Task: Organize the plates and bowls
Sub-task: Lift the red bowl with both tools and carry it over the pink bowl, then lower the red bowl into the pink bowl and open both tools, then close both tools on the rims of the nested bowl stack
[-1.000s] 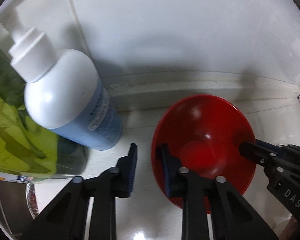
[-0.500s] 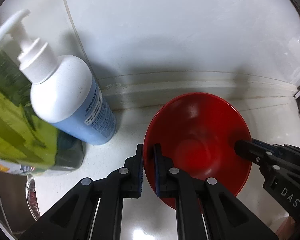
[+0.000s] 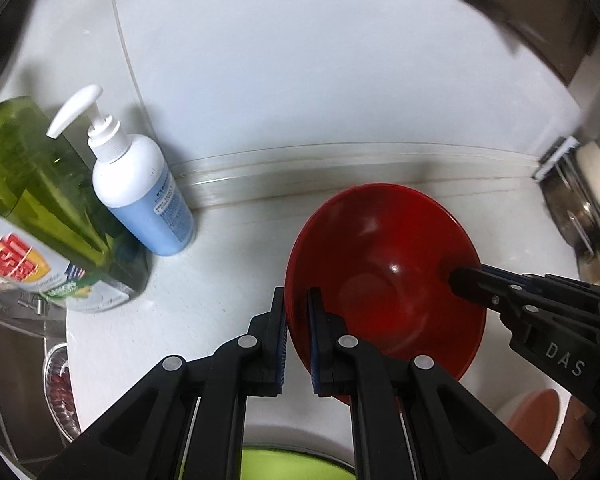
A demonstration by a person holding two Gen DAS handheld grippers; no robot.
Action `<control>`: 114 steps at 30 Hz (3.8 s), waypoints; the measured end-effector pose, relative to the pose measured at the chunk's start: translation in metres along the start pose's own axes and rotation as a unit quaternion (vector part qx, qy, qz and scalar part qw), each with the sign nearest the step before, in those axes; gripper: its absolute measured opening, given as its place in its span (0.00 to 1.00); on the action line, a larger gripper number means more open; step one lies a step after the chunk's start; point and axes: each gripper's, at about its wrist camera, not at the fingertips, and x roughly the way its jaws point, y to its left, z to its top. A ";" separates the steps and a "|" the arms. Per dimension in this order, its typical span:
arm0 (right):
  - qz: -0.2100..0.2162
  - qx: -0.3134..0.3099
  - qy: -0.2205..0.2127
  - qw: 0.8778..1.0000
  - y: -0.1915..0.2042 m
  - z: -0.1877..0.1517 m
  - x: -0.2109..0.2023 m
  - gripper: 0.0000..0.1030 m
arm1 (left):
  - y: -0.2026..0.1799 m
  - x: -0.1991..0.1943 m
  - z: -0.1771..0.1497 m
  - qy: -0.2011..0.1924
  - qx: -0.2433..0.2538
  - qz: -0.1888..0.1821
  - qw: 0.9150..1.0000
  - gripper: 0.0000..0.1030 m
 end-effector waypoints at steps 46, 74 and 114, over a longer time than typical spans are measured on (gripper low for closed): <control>-0.070 0.082 -0.036 0.994 -0.128 -0.177 -0.149 0.10 | -0.207 -0.064 -0.124 0.027 0.140 -0.101 0.985 0.12; -0.062 0.087 0.025 0.994 -0.155 -0.202 -0.117 0.10 | -0.224 -0.027 -0.158 0.092 0.150 -0.082 0.981 0.12; -0.094 0.077 -0.033 0.992 -0.137 -0.208 -0.140 0.32 | -0.212 -0.049 -0.148 0.044 0.155 -0.062 0.985 0.55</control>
